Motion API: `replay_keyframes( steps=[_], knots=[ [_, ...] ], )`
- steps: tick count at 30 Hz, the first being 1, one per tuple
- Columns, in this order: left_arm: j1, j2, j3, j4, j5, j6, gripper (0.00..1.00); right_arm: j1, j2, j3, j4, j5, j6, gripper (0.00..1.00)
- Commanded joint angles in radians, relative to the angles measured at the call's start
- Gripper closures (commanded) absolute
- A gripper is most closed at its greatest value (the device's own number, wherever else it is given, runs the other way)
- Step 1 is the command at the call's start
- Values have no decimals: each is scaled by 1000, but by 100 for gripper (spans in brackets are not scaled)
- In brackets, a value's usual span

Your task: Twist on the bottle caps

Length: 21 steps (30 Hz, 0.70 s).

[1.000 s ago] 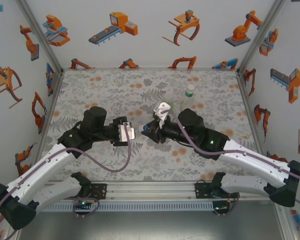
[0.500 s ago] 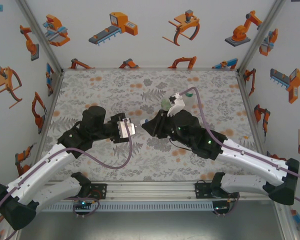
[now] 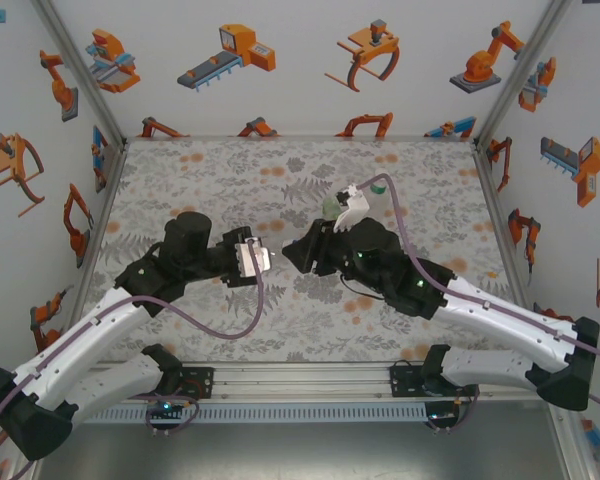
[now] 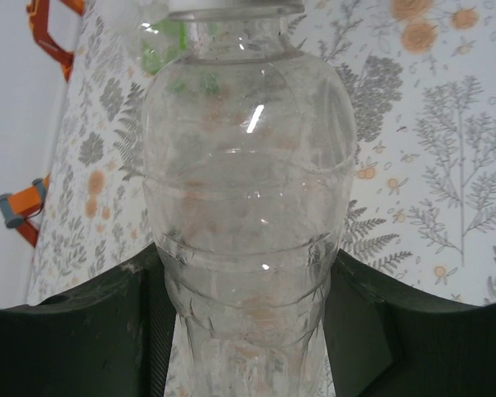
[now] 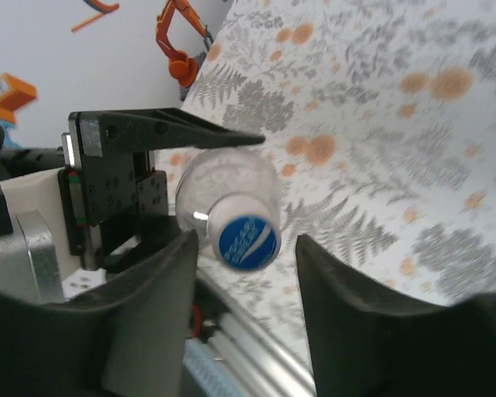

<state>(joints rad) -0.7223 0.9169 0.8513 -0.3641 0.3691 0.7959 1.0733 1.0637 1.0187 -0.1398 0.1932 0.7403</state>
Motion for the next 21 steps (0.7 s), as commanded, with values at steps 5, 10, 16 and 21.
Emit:
replay_keyframes(
  steps=[5, 10, 16, 21],
  knots=[
    [-6, -28, 3, -24, 156, 26, 100, -8, -125, 31, 23, -153, -605, 36],
    [-7, -46, -8, -29, 229, 48, 100, -8, -133, 95, -167, -391, -987, 37],
    [-7, -34, 1, -47, 292, 57, 100, -8, -113, 149, -288, -541, -1291, 39],
    [-7, -24, 8, -56, 299, 57, 100, -9, -91, 165, -293, -574, -1383, 40]
  ],
)
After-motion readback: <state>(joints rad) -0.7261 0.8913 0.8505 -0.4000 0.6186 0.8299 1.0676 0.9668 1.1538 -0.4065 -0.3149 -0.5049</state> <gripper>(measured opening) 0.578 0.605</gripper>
